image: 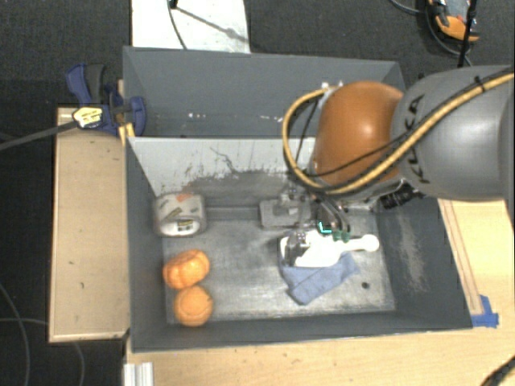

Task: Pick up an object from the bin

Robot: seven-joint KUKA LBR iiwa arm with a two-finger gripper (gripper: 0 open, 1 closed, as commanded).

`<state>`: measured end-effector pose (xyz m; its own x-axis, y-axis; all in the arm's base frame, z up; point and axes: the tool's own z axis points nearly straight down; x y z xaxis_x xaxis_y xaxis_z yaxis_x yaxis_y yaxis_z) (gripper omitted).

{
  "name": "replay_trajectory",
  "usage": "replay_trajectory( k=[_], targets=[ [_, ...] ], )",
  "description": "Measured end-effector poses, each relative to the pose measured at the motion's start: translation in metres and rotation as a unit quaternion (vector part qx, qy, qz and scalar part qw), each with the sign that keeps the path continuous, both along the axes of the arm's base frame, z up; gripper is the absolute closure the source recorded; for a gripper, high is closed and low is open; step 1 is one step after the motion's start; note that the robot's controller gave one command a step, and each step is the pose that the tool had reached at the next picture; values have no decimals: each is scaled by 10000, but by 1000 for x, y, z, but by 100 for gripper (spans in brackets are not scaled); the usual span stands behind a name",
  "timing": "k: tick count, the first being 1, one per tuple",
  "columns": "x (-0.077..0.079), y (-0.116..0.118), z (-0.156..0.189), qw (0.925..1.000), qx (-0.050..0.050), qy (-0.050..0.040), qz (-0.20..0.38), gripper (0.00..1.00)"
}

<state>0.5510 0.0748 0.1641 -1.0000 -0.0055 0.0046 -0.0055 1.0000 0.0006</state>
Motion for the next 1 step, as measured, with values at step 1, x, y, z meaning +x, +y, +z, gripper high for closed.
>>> replay_trajectory(
  k=[1],
  targets=[
    [2,0,4,10000,3,-38,-12,0]
  ],
)
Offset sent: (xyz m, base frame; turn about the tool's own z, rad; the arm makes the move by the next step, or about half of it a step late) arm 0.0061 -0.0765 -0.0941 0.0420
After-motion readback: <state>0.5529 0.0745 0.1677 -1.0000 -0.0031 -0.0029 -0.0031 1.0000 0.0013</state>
